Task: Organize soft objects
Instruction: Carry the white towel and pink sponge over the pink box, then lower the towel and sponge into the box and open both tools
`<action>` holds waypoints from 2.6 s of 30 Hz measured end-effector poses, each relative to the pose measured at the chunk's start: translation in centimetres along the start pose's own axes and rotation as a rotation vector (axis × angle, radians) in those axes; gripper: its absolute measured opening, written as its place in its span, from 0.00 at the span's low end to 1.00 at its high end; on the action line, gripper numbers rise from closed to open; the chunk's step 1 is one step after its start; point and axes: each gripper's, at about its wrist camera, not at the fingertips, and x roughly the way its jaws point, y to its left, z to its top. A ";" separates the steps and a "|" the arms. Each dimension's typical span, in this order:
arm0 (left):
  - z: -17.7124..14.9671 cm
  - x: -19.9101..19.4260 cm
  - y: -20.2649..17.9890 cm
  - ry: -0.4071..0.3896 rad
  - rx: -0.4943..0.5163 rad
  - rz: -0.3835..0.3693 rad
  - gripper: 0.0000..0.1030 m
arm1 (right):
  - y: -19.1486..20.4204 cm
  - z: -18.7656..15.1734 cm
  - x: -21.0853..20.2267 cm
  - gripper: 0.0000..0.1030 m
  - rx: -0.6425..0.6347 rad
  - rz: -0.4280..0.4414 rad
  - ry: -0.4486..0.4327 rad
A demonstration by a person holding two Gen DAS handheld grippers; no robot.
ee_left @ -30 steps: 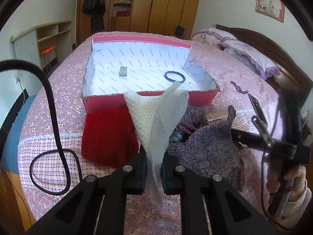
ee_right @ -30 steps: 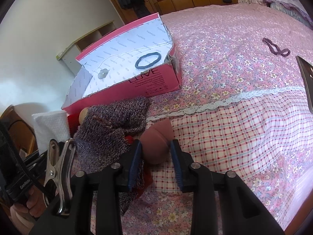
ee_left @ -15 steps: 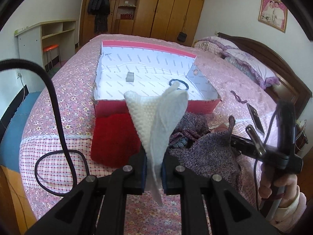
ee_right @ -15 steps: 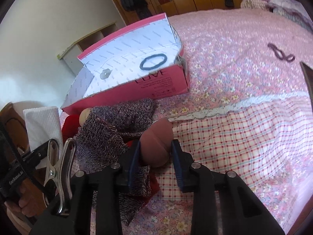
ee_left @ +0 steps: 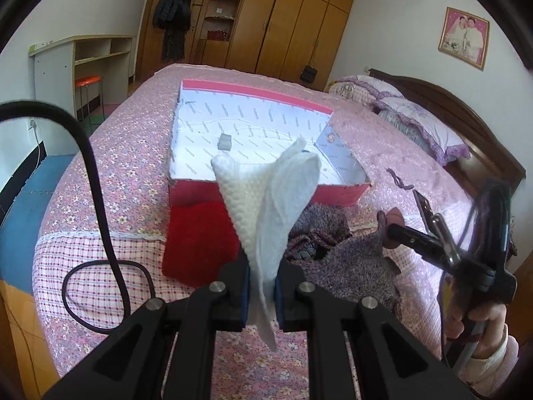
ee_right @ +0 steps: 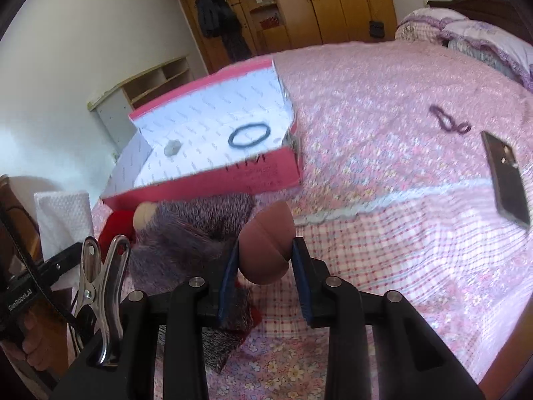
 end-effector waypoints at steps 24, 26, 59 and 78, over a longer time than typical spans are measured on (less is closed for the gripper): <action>7.1 2.3 0.9 -0.038 0.056 0.062 0.12 | 5.2 6.9 0.7 0.32 -0.236 -0.079 -0.075; 7.7 3.3 1.0 -0.029 0.059 0.067 0.12 | 5.4 7.3 1.5 0.32 -0.249 -0.096 -0.069; 10.1 15.5 1.7 0.214 0.083 0.176 0.12 | 5.2 6.4 8.0 0.33 -0.249 -0.164 0.101; 9.6 14.2 1.1 0.212 0.100 0.149 0.41 | 4.5 6.8 7.4 0.33 -0.205 -0.116 0.070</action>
